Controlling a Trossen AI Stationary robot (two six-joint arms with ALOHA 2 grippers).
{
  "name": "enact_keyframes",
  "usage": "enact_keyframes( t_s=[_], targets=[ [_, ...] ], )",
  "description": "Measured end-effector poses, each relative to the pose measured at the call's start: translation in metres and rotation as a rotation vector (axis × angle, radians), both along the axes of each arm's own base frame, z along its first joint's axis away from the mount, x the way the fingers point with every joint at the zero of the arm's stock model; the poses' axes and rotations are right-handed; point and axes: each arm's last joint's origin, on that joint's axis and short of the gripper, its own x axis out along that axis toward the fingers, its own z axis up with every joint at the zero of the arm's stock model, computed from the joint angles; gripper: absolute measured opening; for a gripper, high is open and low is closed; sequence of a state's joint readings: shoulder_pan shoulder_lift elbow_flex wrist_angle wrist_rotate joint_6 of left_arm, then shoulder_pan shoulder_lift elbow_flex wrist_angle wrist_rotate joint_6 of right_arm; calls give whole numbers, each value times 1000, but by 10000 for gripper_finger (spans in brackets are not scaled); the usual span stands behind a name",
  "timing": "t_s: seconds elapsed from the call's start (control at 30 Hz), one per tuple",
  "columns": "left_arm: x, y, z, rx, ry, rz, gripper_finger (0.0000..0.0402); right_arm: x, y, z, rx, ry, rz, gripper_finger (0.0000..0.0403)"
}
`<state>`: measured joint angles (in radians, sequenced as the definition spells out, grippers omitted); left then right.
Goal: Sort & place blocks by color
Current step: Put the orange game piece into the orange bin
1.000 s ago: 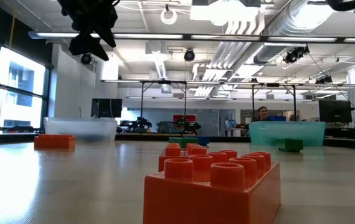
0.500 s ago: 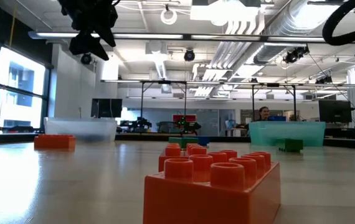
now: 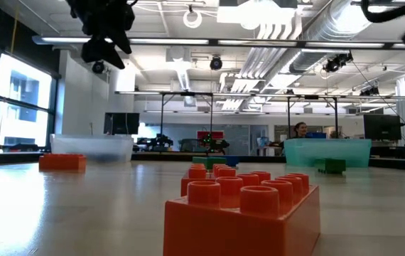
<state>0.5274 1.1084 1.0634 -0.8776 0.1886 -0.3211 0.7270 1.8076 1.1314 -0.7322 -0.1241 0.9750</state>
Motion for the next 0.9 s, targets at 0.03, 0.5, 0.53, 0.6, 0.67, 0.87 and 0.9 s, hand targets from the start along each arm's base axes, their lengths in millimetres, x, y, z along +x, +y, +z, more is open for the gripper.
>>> enact_keyframes(
  t_s=[0.03,0.5,0.53,0.6,0.67,0.87,0.9],
  targets=[
    [0,0,0,9,1,-11,217,4,-1,3,0,-15,-14,104],
    [1,0,1,181,30,-222,217,71,-47,50,-29,-209,-256,104],
    [1,0,1,190,31,-237,217,76,-52,54,-33,-228,-268,104],
    [1,0,1,208,34,-260,217,86,-63,62,-49,-270,-293,104],
    [1,0,1,222,36,-277,217,95,-74,70,-70,-305,-313,104],
    [1,0,1,241,41,-301,218,115,-107,95,-116,-386,-337,104],
    [1,0,1,241,41,-301,219,118,-111,99,-122,-400,-338,104]
  ],
)
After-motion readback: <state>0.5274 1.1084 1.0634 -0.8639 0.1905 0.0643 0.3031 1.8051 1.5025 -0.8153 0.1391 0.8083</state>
